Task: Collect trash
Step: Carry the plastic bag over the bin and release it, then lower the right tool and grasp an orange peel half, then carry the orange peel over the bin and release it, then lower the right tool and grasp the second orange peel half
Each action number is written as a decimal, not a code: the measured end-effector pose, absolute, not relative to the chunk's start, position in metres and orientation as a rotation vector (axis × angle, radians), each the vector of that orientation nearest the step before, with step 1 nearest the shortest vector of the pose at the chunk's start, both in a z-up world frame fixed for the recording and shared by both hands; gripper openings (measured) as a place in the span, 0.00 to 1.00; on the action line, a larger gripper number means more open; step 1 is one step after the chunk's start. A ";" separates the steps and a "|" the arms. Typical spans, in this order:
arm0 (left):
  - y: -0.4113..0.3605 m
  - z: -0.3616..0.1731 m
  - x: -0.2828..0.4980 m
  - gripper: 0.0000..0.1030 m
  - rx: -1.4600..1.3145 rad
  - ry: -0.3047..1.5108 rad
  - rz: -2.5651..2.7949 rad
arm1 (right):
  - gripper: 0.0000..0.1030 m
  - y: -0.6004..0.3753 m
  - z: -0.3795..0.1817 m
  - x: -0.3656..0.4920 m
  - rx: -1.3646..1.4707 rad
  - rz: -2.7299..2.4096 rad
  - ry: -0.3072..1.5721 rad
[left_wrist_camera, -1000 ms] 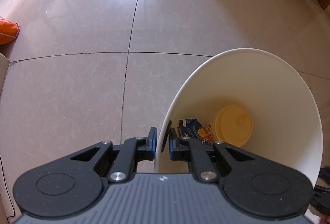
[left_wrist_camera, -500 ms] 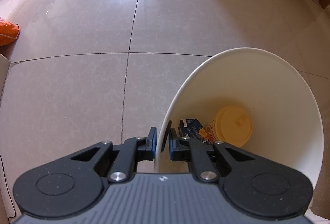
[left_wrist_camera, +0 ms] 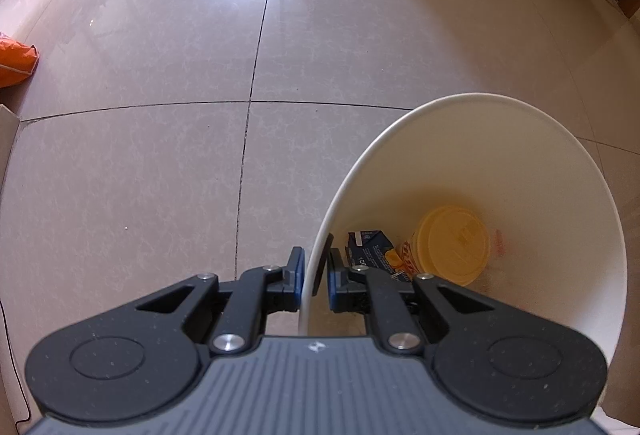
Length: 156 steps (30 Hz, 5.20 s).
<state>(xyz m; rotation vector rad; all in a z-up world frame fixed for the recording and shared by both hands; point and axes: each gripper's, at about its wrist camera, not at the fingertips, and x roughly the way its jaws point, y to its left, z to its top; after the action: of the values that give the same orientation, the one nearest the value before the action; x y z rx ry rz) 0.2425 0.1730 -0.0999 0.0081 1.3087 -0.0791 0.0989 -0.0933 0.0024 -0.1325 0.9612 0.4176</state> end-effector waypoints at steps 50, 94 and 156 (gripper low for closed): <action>0.172 -0.100 0.242 0.09 0.007 1.308 -0.082 | 0.86 -0.168 -0.331 0.136 -0.142 -0.235 1.025; 0.172 -0.099 0.242 0.10 0.013 1.306 -0.068 | 0.67 -0.202 -0.193 0.111 -0.131 -0.029 1.246; 0.165 -0.099 0.240 0.10 0.043 1.300 -0.069 | 0.87 -0.261 -0.134 0.148 0.228 0.019 1.158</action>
<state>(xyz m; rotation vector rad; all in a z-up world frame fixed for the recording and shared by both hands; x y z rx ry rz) 0.2398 0.1655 -0.0992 0.0428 1.2999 -0.0687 0.1476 -0.2611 -0.1337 0.2276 1.1580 0.0192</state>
